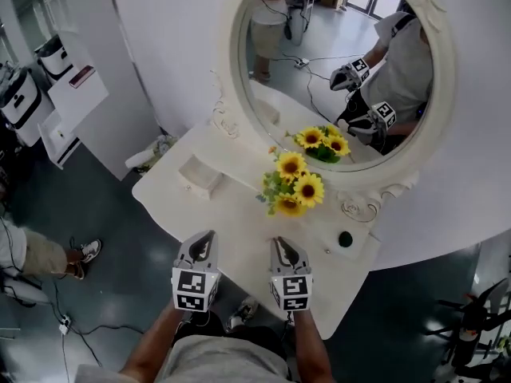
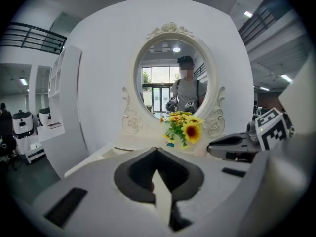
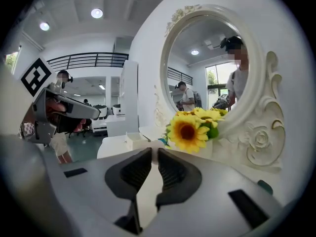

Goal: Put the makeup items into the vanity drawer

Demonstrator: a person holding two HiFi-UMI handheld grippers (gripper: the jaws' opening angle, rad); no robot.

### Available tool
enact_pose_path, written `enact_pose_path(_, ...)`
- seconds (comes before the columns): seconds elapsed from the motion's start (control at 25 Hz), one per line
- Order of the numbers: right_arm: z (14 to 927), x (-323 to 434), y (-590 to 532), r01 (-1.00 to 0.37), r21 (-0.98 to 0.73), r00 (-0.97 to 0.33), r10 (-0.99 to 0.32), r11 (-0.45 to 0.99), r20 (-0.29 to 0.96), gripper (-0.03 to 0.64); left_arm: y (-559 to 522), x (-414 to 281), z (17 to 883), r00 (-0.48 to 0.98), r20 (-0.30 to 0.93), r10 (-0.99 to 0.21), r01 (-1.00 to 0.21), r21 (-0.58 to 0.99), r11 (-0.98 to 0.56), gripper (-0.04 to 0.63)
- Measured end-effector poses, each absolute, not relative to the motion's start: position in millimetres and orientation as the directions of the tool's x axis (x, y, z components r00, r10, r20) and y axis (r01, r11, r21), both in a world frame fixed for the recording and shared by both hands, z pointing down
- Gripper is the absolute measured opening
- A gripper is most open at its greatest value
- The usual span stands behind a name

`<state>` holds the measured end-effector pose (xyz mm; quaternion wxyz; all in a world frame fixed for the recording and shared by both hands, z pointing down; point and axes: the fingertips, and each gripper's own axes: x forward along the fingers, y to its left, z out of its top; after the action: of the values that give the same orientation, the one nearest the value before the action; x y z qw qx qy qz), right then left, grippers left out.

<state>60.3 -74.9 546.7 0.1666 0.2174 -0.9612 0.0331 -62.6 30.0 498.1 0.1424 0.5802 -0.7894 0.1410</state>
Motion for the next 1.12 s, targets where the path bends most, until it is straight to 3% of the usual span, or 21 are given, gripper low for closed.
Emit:
enact_pose_path(0.48,520,-57,-59,-0.287,0.031,-0.914,-0.283,0.958,0.291,0.055,62,-156,483,-0.417,0.357,-0.836,-0.903,-0.057,0.425,0.0)
enact_pose_path(1.12,557,-203,-80,-0.276,0.002,-0.891,-0.257,0.961,0.374,0.056,29,-287,526,-0.354,0.445,-0.823,-0.916,0.01,0.4,0.0)
